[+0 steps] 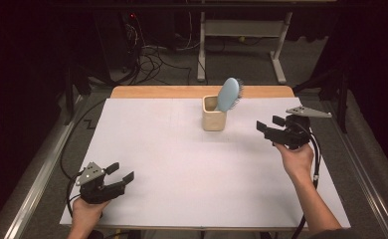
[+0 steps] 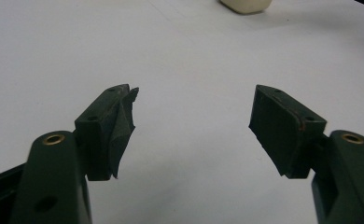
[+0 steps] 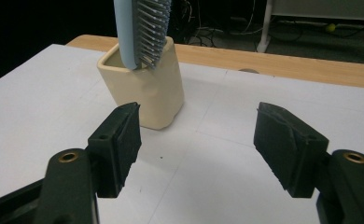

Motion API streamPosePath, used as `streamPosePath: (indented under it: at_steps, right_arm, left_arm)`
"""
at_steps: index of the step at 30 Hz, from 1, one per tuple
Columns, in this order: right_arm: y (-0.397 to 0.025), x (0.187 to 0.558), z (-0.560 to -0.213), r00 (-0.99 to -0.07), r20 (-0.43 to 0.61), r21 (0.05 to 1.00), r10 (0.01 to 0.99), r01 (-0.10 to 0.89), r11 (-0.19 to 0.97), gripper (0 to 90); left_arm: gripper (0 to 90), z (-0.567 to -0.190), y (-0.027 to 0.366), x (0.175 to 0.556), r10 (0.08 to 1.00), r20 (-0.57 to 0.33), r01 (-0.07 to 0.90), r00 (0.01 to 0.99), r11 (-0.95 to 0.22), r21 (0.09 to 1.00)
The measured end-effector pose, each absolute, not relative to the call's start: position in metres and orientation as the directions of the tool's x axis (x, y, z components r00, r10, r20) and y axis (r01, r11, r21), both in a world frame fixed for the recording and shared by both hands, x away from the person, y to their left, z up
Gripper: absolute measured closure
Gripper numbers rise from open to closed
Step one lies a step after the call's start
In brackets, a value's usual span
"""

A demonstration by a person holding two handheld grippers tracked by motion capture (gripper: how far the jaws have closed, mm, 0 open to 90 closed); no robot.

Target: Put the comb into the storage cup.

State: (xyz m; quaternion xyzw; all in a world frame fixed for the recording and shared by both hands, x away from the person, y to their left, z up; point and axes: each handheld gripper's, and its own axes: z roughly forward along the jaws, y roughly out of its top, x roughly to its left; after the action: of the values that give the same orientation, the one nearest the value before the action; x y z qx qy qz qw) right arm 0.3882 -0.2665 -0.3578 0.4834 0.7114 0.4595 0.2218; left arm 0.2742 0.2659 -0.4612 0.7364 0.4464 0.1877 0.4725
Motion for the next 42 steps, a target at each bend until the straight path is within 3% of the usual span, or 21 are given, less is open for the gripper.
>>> streamPosePath:
  at_steps: [42]
  right_arm:
    - [-0.294,0.358,-0.375,-0.423,0.150,0.870,0.894,0.486,0.084,32.5]
  left_arm:
    - [31.0,-0.461,0.266,0.275,0.836,-0.147,0.483,0.529,-0.154,0.862]
